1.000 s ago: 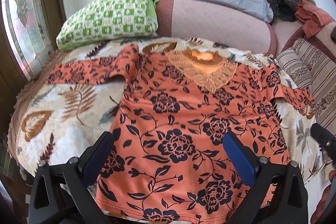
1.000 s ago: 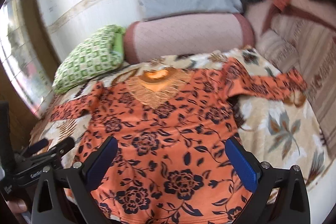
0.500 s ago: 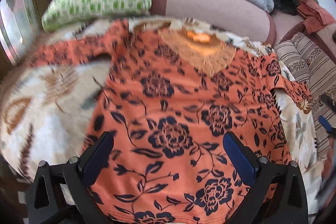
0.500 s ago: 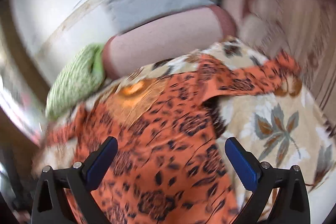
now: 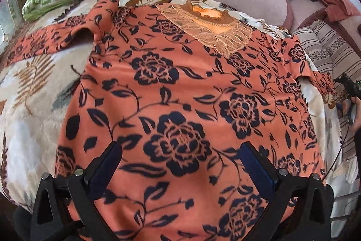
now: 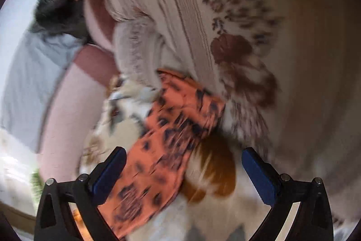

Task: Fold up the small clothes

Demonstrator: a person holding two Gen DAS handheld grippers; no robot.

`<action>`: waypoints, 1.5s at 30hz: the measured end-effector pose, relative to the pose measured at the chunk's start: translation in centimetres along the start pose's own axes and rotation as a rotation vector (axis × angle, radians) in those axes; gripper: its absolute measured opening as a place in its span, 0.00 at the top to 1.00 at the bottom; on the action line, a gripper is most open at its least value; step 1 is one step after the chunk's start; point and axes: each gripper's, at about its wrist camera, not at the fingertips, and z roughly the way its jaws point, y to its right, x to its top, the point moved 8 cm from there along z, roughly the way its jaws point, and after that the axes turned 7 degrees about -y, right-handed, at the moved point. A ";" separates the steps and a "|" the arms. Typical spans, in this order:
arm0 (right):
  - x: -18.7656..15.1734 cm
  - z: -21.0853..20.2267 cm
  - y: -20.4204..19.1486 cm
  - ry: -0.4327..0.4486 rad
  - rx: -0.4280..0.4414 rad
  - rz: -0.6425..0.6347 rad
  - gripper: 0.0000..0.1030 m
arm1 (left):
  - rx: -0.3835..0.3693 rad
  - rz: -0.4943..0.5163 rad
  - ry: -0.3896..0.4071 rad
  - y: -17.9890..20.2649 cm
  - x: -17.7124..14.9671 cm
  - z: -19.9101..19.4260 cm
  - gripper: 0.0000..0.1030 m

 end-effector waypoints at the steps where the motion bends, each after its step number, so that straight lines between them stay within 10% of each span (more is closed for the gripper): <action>1: 0.4 1.1 0.5 -0.014 -0.029 0.037 0.00 | 0.007 0.004 0.001 -0.2 0.3 0.2 0.00; 5: 2.0 3.1 0.3 -0.005 -0.054 0.080 0.08 | 0.026 -0.021 -0.028 -2.2 0.1 1.7 0.00; 7: 2.3 3.9 -0.8 -0.025 -0.068 0.024 0.50 | 0.054 -0.030 -0.056 -3.4 -0.7 3.1 0.00; 8: 2.3 4.2 -1.8 -0.043 -0.084 -0.020 0.88 | 0.064 -0.017 -0.050 -3.8 -1.0 3.5 0.00; 12: 1.2 1.4 -7.3 0.052 -0.073 -0.196 0.91 | 0.113 0.091 -0.012 -3.3 -1.7 3.6 0.00; 16: -4.3 -5.3 -19.7 0.146 0.126 -0.436 0.91 | 0.095 0.100 0.012 -3.4 -1.6 4.0 0.00; 21: -18.8 -10.4 -35.3 0.110 0.431 -0.695 0.91 | 0.032 0.112 0.016 -3.5 -1.4 3.3 0.00; 26: -34.1 -7.0 -43.3 -0.078 0.569 -0.793 0.89 | -0.061 -0.030 0.086 -7.2 -1.3 0.0 0.00; 28: -37.2 -4.2 -43.0 -0.108 0.494 -0.861 0.84 | -0.031 -0.039 0.118 -8.9 -1.3 -1.3 0.00; 30: -38.5 -2.1 -40.7 -0.073 0.338 -0.967 0.36 | -0.005 -0.046 0.155 -10.1 -1.4 -2.5 0.00; 31: -37.8 -1.2 -38.6 -0.033 0.258 -1.022 0.29 | 0.001 -0.047 0.173 -10.6 -1.4 -3.1 0.00; 37: -21.1 -0.2 -23.9 0.237 -0.253 -1.052 0.29 | 0.013 -0.047 0.204 -10.5 -0.4 -3.7 0.00; 40: -14.5 3.4 -16.7 0.166 -0.475 -1.097 0.30 | 0.010 -0.013 0.203 -8.9 0.3 -3.4 0.00; 45: -12.1 8.5 -14.9 0.069 -0.510 -1.223 0.52 | 0.035 0.029 0.198 -6.2 1.0 -3.0 0.00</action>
